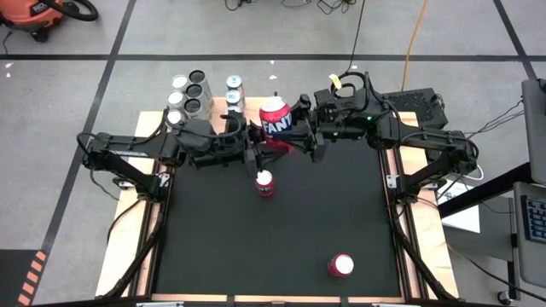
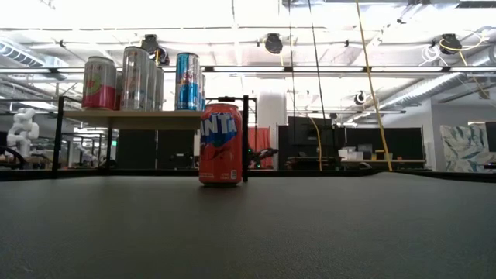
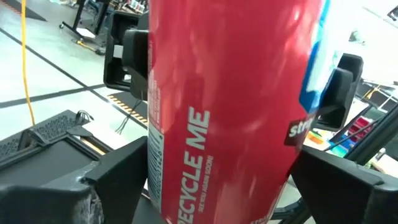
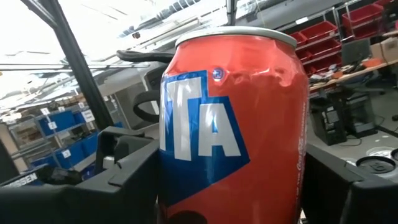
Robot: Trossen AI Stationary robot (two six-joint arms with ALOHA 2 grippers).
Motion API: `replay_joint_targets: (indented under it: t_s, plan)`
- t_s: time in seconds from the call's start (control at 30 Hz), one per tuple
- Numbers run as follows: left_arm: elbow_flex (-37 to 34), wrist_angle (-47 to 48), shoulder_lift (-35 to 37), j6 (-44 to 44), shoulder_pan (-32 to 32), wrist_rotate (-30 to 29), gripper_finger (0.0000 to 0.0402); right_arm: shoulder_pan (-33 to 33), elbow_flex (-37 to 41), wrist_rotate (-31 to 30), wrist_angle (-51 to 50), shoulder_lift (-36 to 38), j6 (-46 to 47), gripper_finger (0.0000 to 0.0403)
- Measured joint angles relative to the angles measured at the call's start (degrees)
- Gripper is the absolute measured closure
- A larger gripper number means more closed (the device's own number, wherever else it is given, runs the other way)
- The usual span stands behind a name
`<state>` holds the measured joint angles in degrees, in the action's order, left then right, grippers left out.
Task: Place canned beverage on shelf
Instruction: Put the bottom left red soda can on the shelf
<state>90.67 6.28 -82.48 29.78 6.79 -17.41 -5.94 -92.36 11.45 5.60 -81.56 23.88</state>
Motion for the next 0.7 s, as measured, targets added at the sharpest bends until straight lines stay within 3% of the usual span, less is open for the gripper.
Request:
replay_joint_targets:
  t_s: [0.43, 0.7]
  plan:
    - [0.0, 0.44, -0.01, -4.61, -0.07, 0.02, 0.0112, 0.0, 0.0, -0.76, 0.18, 0.0, 0.23, 0.0126]
    - [0.0, 3.0, 0.02, -5.2, -0.04, 0.69, 0.0114, -0.06, 0.0, 2.07, -2.21, 0.21, 3.37, 0.0092]
